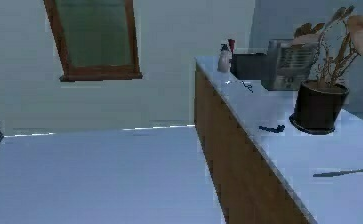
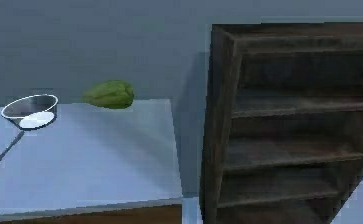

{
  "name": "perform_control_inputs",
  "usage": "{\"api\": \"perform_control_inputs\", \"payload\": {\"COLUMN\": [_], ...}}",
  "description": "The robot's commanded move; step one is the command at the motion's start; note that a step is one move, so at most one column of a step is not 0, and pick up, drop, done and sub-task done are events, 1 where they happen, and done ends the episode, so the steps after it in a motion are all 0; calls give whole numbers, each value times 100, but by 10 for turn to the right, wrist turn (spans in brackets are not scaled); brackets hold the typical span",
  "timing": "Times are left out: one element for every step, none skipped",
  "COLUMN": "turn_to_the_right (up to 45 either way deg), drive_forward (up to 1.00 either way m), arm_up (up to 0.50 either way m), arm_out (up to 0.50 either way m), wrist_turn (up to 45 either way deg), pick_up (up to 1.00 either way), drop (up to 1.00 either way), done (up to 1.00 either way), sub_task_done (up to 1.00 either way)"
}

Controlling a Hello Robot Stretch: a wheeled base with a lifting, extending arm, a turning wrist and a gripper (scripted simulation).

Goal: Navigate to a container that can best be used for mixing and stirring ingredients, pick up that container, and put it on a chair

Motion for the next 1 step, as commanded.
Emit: {"api": "perform_control_inputs", "payload": {"turn_to_the_right": [-330], "drive_forward": [0], "arm_up": [0], "arm_out": [0], "wrist_turn": [0], "pick_up": [0], "drop": [0], "done": [0], "sub_task_done": [0]}}
